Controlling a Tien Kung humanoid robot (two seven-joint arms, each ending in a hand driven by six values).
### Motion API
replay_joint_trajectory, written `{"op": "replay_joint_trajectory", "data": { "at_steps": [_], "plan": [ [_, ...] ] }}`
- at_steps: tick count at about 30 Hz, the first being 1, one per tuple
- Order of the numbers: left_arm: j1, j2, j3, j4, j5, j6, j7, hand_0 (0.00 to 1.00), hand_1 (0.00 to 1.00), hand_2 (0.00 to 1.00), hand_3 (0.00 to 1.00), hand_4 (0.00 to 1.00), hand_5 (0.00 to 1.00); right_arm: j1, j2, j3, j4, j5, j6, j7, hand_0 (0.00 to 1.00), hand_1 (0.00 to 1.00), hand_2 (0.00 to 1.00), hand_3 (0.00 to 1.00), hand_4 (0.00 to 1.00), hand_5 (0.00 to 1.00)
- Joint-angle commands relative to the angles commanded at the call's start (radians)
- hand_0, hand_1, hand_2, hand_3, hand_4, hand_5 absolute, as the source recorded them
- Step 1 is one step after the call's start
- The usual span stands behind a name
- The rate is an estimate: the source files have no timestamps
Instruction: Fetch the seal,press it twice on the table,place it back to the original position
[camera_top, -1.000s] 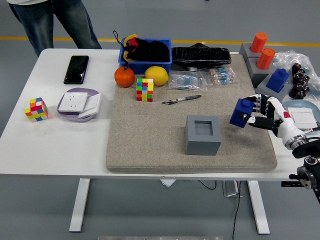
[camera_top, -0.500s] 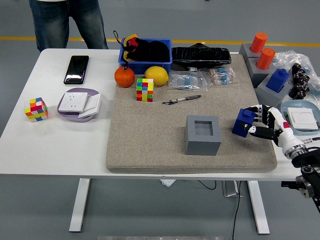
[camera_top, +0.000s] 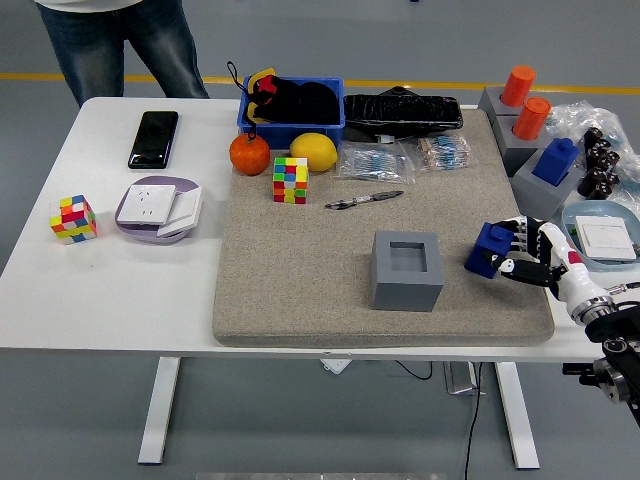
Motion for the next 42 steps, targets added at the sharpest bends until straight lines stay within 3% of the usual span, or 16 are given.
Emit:
{"op": "replay_joint_trajectory", "data": {
  "at_steps": [14,21,26,31,42],
  "plan": [
    [0.003,0.004,0.006,0.0,-0.003,0.001,0.0,0.787,0.746,0.746,0.777,0.793,0.486,0.004,-0.09,0.005,0.307,-0.014,0.013,-0.062,0.589,0.45,0.441,0.431,0.718,0.002],
    [0.003,0.0,0.007,0.001,-0.006,0.001,0.0,0.787,0.746,0.746,0.776,0.793,0.485,-0.034,-0.128,0.0,0.467,0.02,0.06,-0.141,0.59,0.45,0.441,0.432,0.719,0.002],
    [0.001,0.004,0.006,0.003,-0.006,0.003,0.001,0.787,0.746,0.746,0.776,0.792,0.485,-0.049,-0.136,0.002,0.539,0.033,0.09,-0.183,0.589,0.449,0.441,0.433,0.718,0.002],
    [-0.003,0.004,-0.003,0.001,0.0,0.003,0.0,0.787,0.746,0.743,0.776,0.793,0.487,-0.054,-0.125,-0.017,0.563,0.051,0.1,-0.19,0.589,0.451,0.441,0.439,0.717,0.002],
    [-0.003,0.0,-0.002,0.002,-0.003,0.001,0.0,0.787,0.747,0.745,0.776,0.792,0.485,-0.012,-0.083,-0.079,0.467,0.102,0.112,-0.174,0.587,0.45,0.442,0.439,0.717,0.002]
  ]
}}
